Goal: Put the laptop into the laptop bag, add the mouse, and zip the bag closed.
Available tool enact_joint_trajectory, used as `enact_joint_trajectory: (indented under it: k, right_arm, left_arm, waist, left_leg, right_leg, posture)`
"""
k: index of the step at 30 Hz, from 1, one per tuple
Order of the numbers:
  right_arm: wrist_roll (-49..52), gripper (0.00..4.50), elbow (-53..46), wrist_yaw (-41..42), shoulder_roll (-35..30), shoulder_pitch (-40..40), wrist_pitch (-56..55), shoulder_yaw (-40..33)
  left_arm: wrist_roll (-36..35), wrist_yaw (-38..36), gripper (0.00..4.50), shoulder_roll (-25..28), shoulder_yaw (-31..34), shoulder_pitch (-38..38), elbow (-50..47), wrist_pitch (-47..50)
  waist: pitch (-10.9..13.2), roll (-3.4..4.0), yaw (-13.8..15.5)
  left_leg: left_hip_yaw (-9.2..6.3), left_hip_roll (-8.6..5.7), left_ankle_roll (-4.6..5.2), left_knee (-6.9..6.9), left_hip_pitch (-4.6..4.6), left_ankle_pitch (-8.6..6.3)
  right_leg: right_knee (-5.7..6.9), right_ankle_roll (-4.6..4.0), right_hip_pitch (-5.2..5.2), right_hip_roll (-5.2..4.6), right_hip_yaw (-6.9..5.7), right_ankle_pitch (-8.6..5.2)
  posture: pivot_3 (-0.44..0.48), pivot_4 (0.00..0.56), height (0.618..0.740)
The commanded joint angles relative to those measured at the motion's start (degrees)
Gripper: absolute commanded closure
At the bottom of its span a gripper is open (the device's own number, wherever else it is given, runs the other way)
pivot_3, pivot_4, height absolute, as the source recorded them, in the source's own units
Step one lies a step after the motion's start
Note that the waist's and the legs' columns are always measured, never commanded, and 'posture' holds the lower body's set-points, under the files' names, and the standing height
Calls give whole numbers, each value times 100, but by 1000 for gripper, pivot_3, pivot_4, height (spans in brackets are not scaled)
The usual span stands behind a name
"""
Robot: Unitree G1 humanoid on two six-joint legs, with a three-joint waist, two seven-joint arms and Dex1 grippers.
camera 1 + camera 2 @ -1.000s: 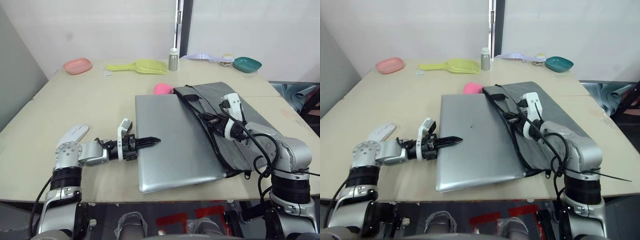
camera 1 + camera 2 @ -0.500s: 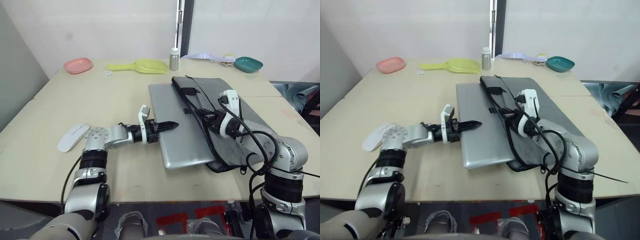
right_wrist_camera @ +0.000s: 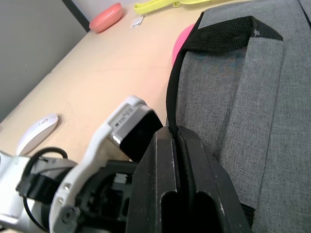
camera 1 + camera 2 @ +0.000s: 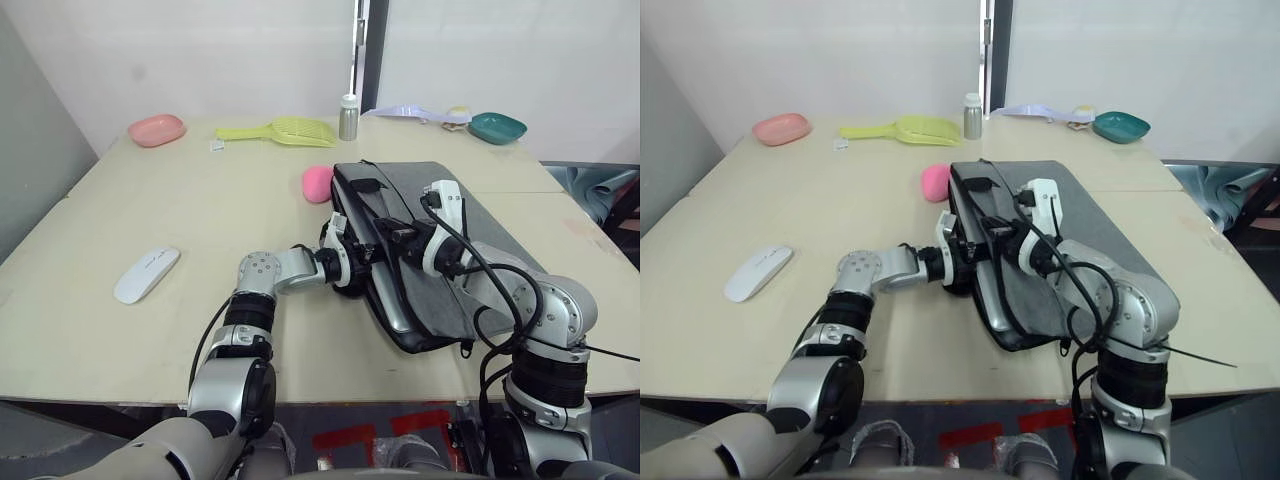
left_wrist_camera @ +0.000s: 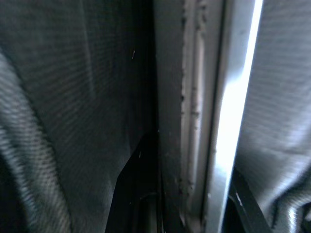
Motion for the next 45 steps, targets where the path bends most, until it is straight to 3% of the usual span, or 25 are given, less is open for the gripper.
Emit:
enact_joint_trajectory:
  k: [1, 8, 10, 16, 30, 31, 38, 40, 45]
  right_arm:
    - [287, 4473, -273, -87, 154, -182, -13, 2]
    - [359, 4473, -253, -175, 70, -161, -6, -50]
    - [353, 4500, -232, -169, -1, -146, -37, -65]
    - [336, 4500, -154, -141, -157, -129, -151, -62]
    - [421, 4500, -7, -62, -406, -85, -349, 9]
    - [428, 4500, -5, -56, -413, -85, -349, 19]
    - [560, 4500, -41, -56, -341, -117, -334, 90]
    - [592, 4500, -79, -68, -337, -93, -313, 95]
    - [699, 4500, -146, -145, -221, -61, -254, 77]
  left_arm:
    - [476, -822, 4140, -239, -404, -337, -523, -611]
    - [739, -1072, 4140, -470, -253, -442, -332, -919]
    - [795, -1141, 3169, -404, -233, -398, -361, -892]
    - [842, -1303, 1072, -191, -305, -253, -714, -531]
    - [787, -1084, 1072, 104, 107, 157, -1532, 127]
    - [810, -1071, 1601, 91, 127, 166, -1527, 123]
    - [935, -1130, 3982, 9, 206, 191, -1437, 44]
    - [1028, -1175, 4287, 17, 99, 227, -1512, 38]
    - [1060, -1172, 4296, -129, -29, 262, -1573, 71]
  waist:
    - [0, 0, 10]
    - [1, 1, 14]
    - [1, 1, 17]
    - [0, 2, 23]
    - [0, 3, 14]
    - [0, 3, 15]
    - [4, 9, 13]
    - [4, 9, 17]
    - [4, 10, 17]
  left_leg:
    - [0, 0, 1, 0, 0, 0]
    - [-1, -2, 2, 4, -1, 1]
    - [-1, -3, 2, 4, -1, 2]
    - [-2, -3, 2, 7, -1, 2]
    - [-3, -3, 2, 16, 0, 2]
    - [-3, -3, 3, 17, -1, 2]
    - [-3, -3, 3, 18, -1, 2]
    - [-5, -3, 3, 17, -10, 2]
    - [-7, -3, 3, 17, -12, 2]
  right_leg:
    - [0, 0, 0, -1, 0, 0]
    - [4, 2, 0, -3, 1, 2]
    - [4, 3, 0, -3, 1, 2]
    - [7, 3, 0, -4, 1, 2]
    - [15, 2, 0, -4, 1, 2]
    - [16, 2, 0, -4, 2, 2]
    - [15, 3, 0, -4, 3, 3]
    - [13, 3, -6, -4, 0, 3]
    - [11, 3, -6, -4, -2, 3]
  posture:
    - [0, 150, 740]
    - [0, 150, 740]
    - [0, 150, 740]
    - [0, 150, 740]
    - [0, 150, 740]
    - [0, 150, 740]
    - [0, 150, 740]
    - [0, 150, 740]
    - [0, 150, 740]
